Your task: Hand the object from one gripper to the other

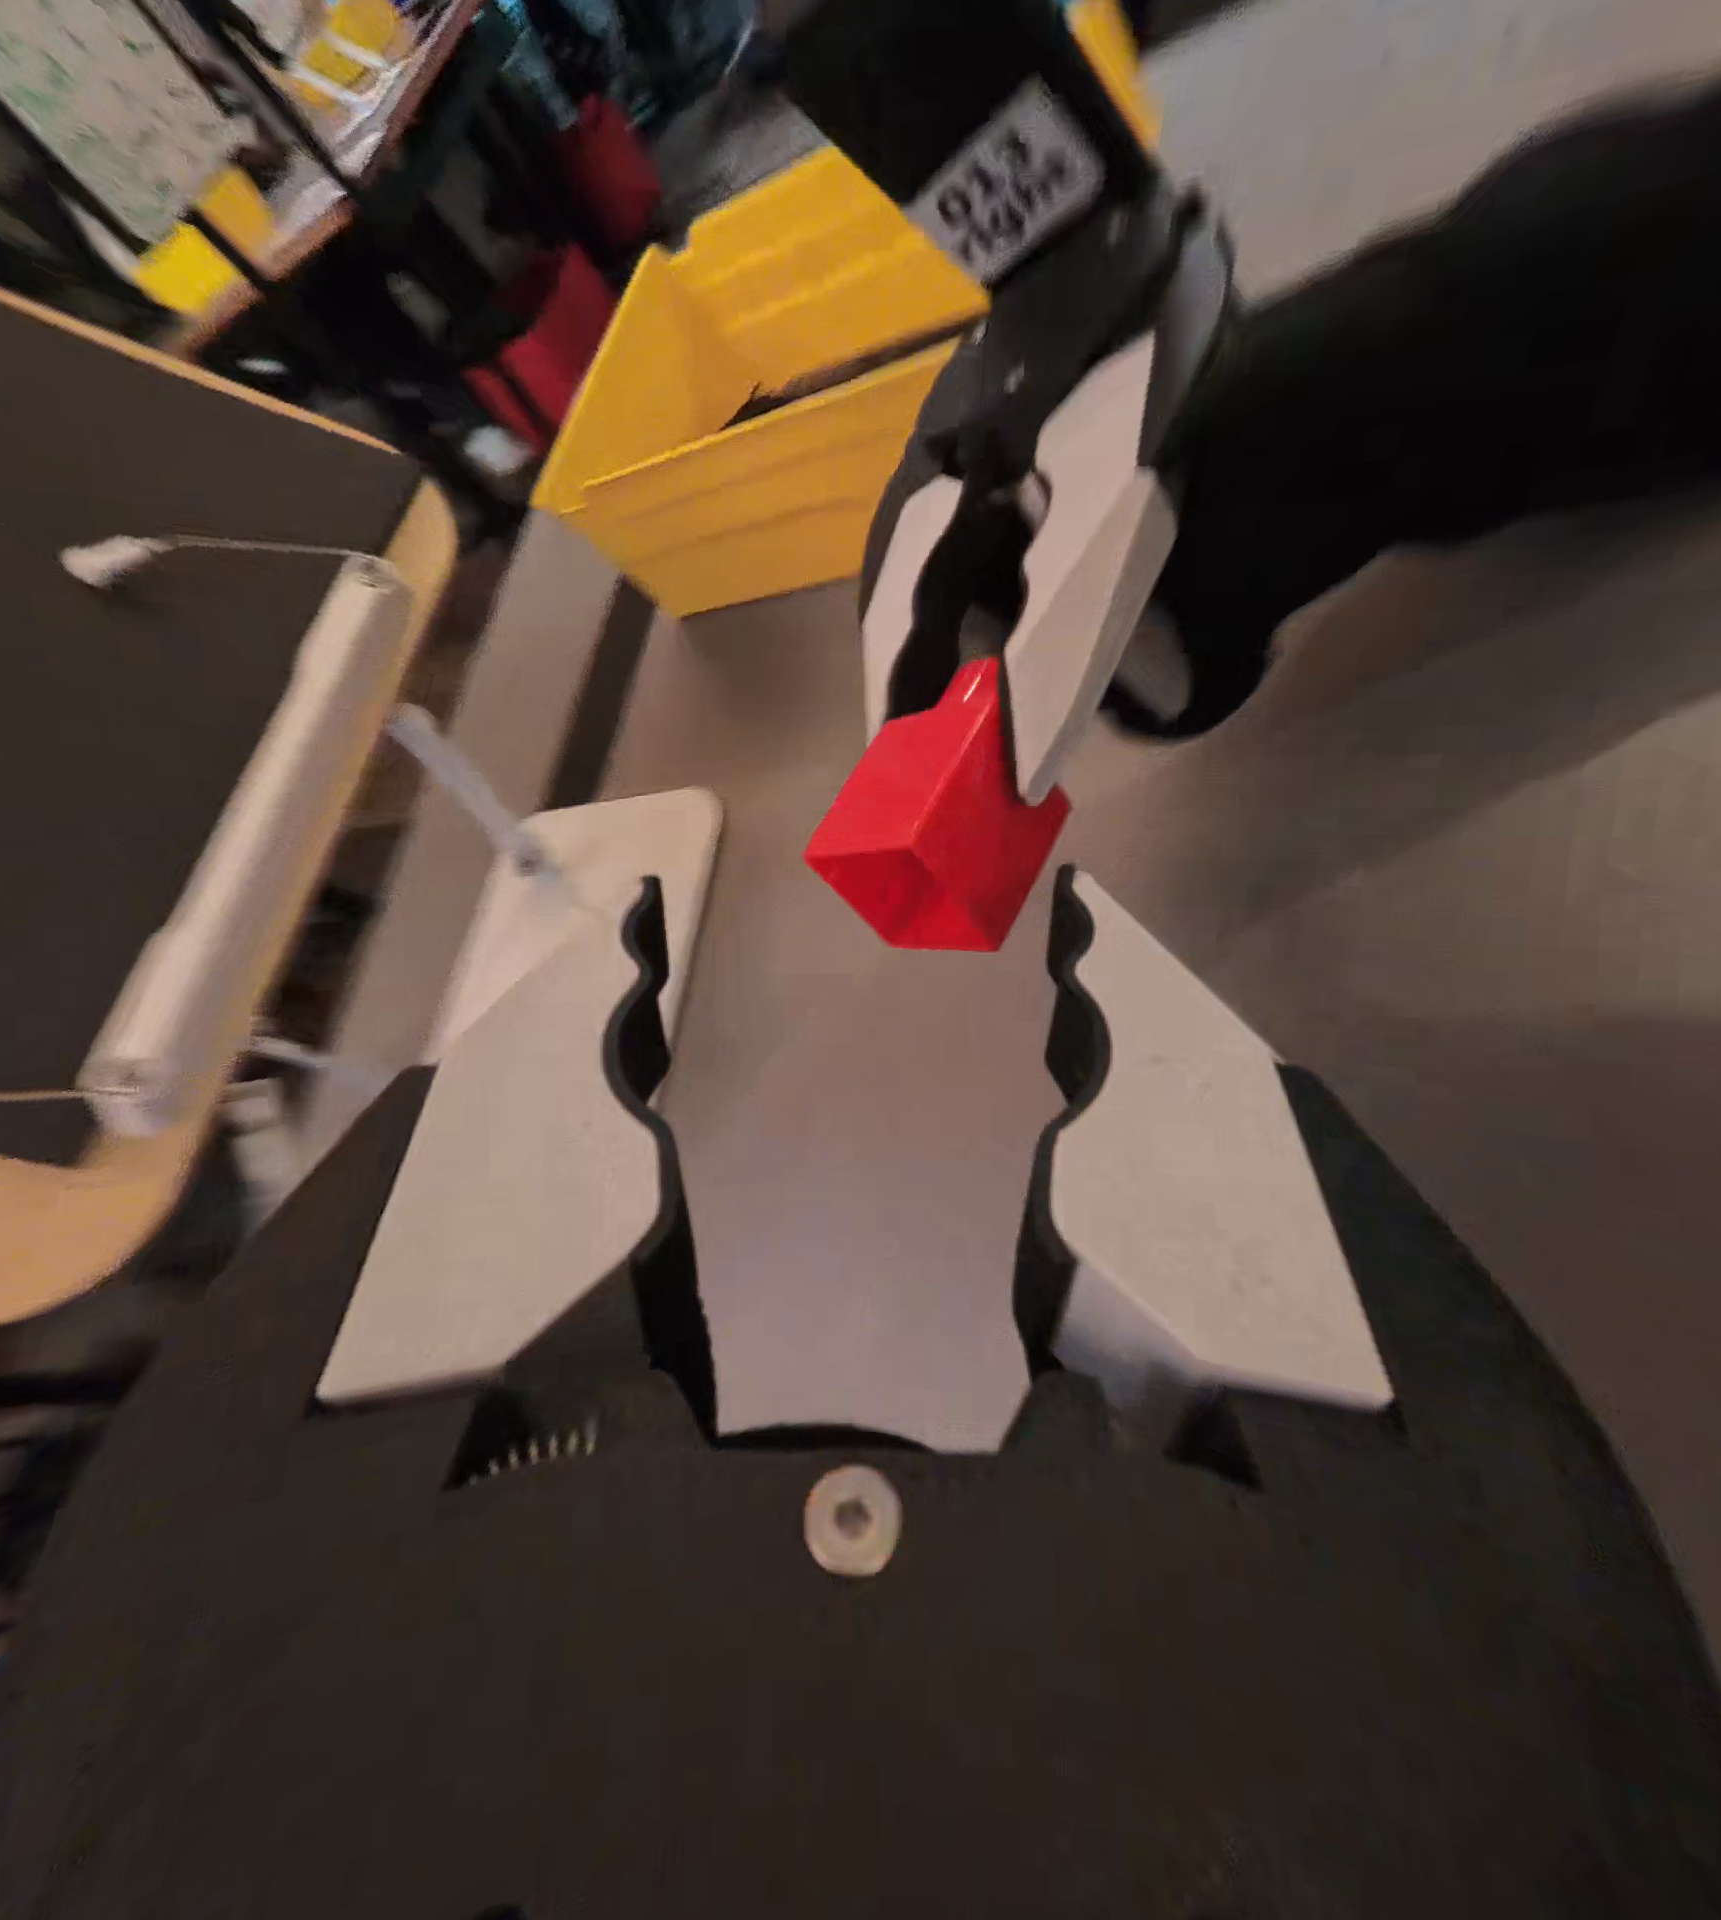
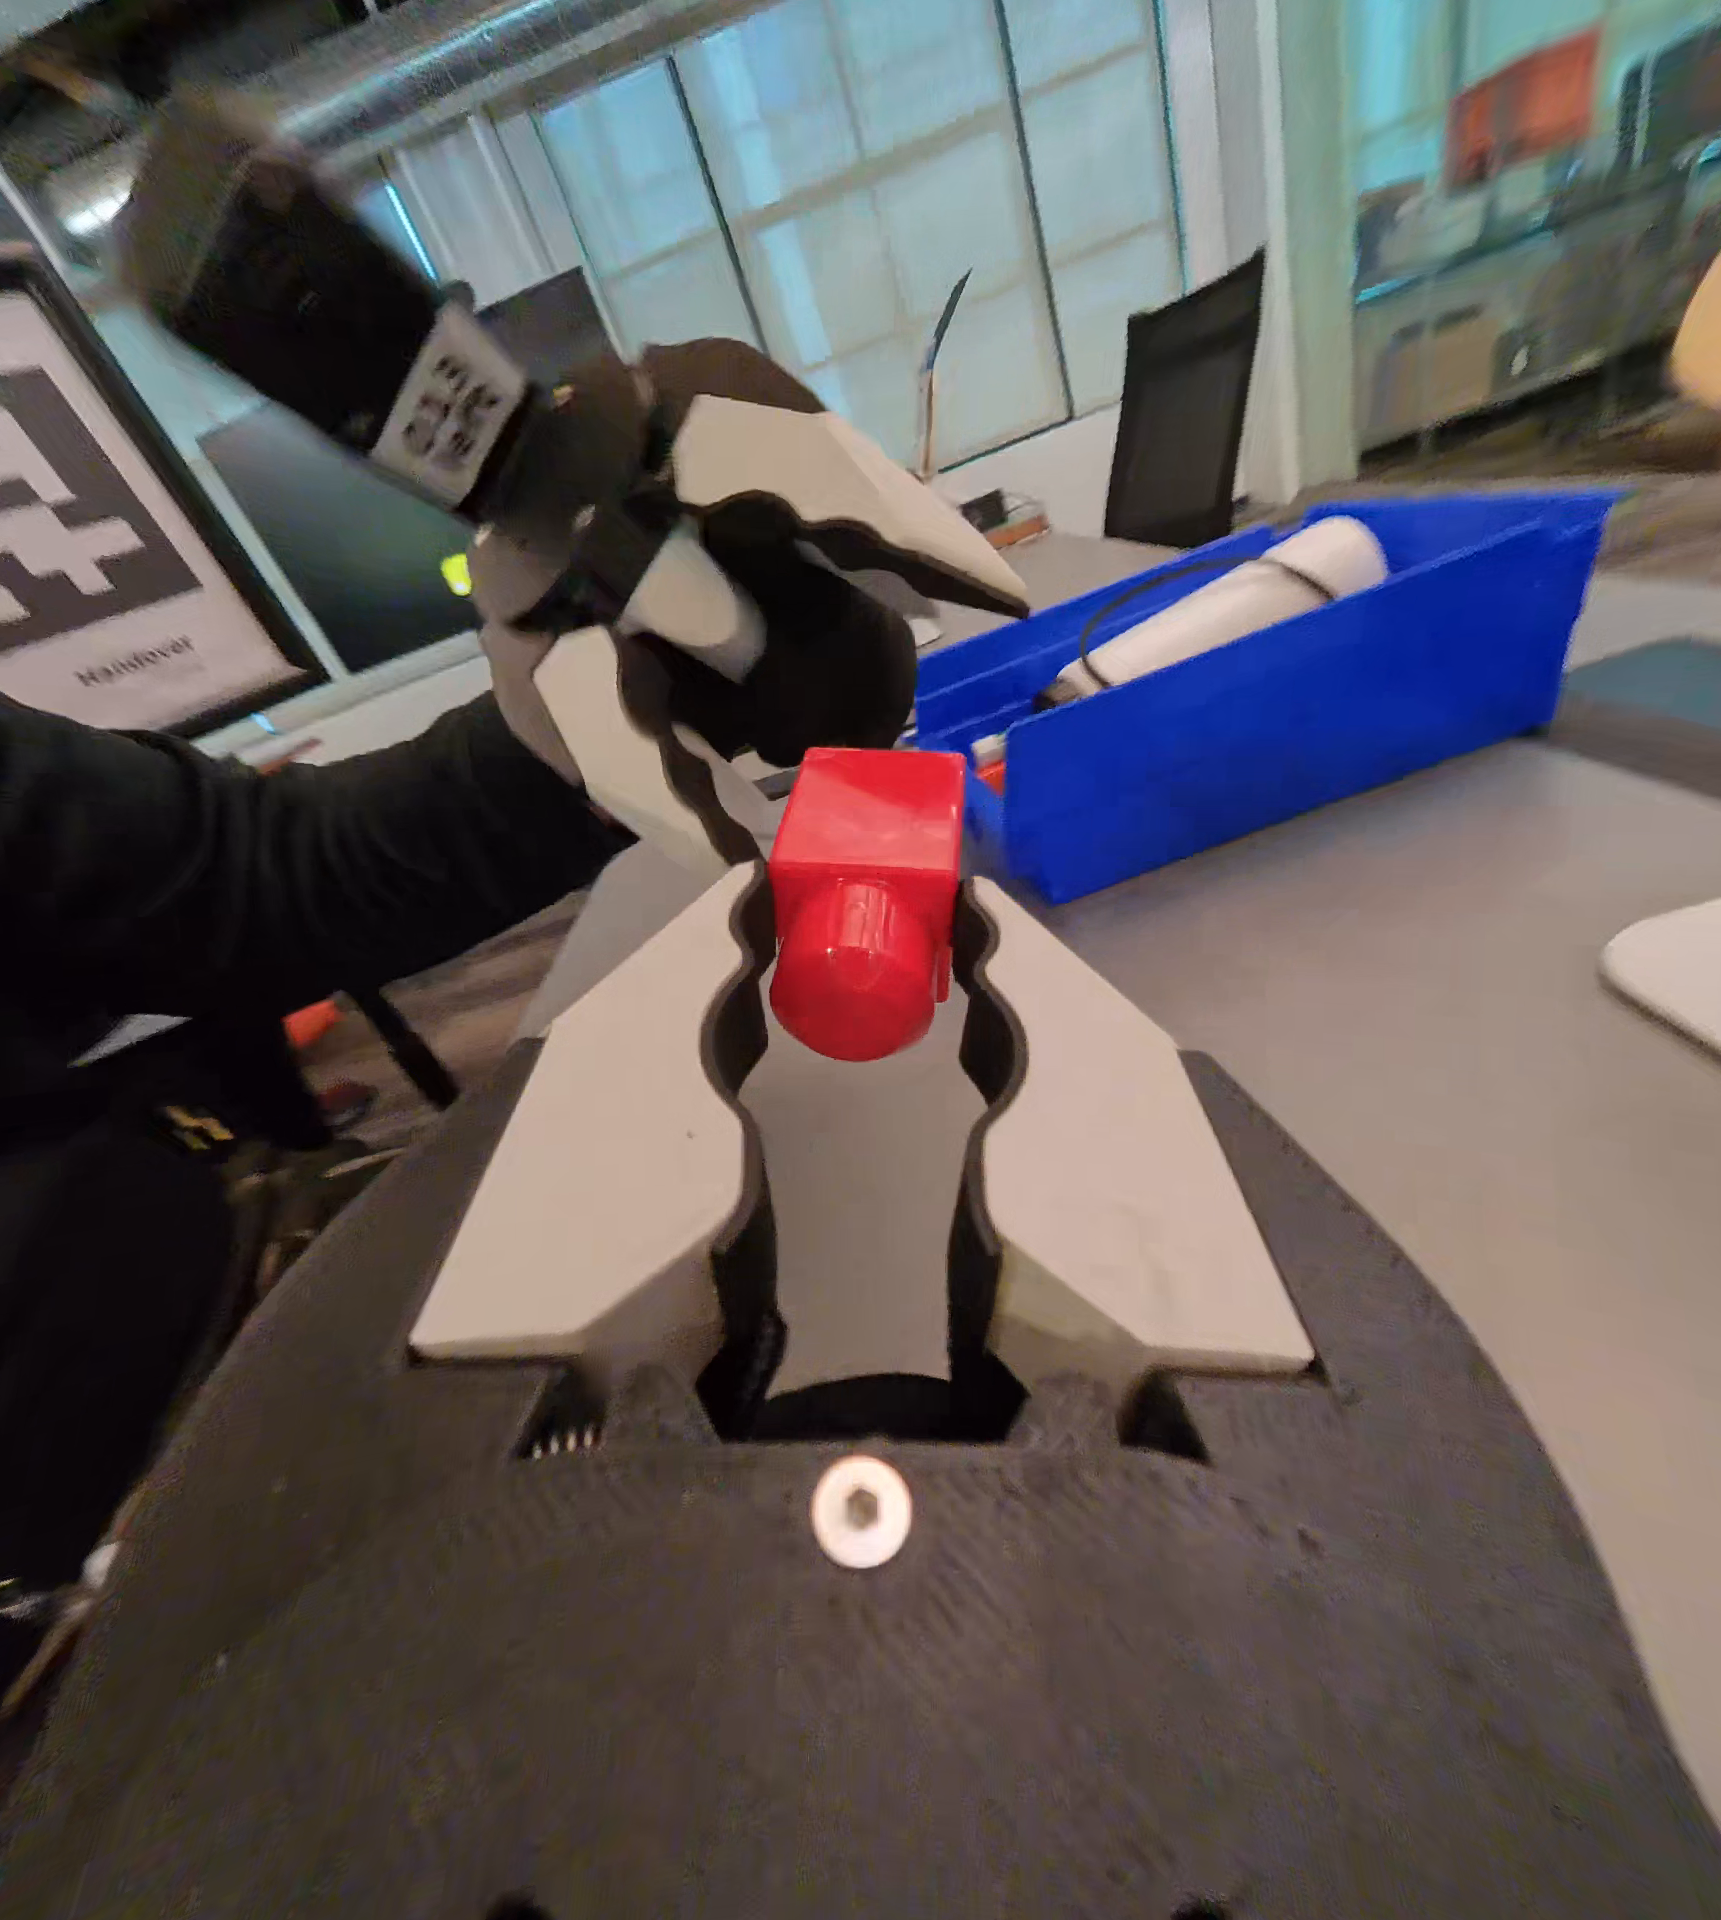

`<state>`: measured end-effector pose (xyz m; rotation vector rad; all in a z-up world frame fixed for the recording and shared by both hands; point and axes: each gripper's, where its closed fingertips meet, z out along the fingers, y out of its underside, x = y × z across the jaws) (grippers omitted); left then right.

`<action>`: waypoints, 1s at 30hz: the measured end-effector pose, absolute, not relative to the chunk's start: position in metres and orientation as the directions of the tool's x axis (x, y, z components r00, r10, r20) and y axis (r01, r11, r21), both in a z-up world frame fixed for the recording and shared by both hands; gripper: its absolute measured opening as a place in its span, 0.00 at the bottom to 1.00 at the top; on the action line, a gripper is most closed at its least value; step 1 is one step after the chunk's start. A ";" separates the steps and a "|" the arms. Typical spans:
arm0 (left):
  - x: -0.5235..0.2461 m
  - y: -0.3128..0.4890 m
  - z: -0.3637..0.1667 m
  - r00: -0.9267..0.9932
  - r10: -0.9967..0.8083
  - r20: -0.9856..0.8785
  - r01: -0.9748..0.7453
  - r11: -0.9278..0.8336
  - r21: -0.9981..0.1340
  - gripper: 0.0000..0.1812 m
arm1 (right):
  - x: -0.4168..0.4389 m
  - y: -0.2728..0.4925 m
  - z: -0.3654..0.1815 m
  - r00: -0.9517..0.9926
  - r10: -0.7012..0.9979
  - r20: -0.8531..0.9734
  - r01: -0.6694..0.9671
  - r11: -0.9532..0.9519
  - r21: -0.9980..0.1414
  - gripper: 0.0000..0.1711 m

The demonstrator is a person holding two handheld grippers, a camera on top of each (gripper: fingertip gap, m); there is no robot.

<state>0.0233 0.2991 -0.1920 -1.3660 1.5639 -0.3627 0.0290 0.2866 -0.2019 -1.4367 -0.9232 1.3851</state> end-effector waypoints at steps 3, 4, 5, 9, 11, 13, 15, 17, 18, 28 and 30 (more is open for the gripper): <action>0.029 0.308 -0.208 0.061 -0.688 -0.723 -0.735 0.459 -0.499 0.41 | 0.028 0.287 -0.210 0.042 0.899 -0.435 -0.070 -0.432 -0.899 0.19; 0.032 0.308 -0.213 0.045 -0.647 -0.761 -0.756 0.476 -0.450 0.42 | 0.028 0.288 -0.211 0.026 0.880 -0.475 -0.077 -0.472 -0.878 0.19; 0.035 0.305 -0.218 0.022 -0.625 -0.780 -0.759 0.497 -0.420 0.42 | 0.028 0.290 -0.213 0.020 0.862 -0.506 -0.085 -0.503 -0.860 0.19; 0.037 0.312 -0.227 -0.029 -0.503 -0.864 -0.801 0.529 -0.281 0.31 | 0.031 0.295 -0.221 0.015 0.813 -0.582 -0.076 -0.579 -0.812 0.19; 0.038 0.313 -0.228 -0.056 -0.457 -0.888 -0.807 0.544 -0.229 0.25 | 0.031 0.295 -0.224 0.009 0.797 -0.604 -0.065 -0.602 -0.796 0.19; 0.041 0.310 -0.234 -0.083 -0.468 -0.880 -0.803 0.554 -0.219 0.21 | 0.030 0.294 -0.226 0.005 0.790 -0.613 -0.053 -0.612 -0.789 0.19; 0.041 0.310 -0.239 -0.102 -0.477 -0.873 -0.805 0.555 -0.209 0.20 | 0.029 0.294 -0.230 0.017 0.795 -0.606 -0.040 -0.605 -0.795 0.19; 0.039 0.311 -0.241 -0.081 -0.517 -0.852 -0.816 0.525 -0.241 0.19 | 0.028 0.297 -0.228 0.035 0.808 -0.588 -0.070 -0.585 -0.808 0.19; 0.038 0.312 -0.241 -0.067 -0.537 -0.841 -0.822 0.508 -0.258 0.19 | 0.029 0.300 -0.225 0.051 0.821 -0.569 -0.093 -0.563 -0.821 0.25; 0.010 0.321 -0.250 0.114 -0.859 -0.500 -0.856 0.170 -0.488 0.19 | 0.047 0.314 -0.212 0.395 0.885 0.247 0.231 0.164 -0.959 0.35; 0.009 0.317 -0.253 0.138 -0.911 -0.388 -0.852 0.090 -0.515 0.19 | 0.041 0.309 -0.214 0.390 0.836 0.385 0.313 0.273 -0.910 0.34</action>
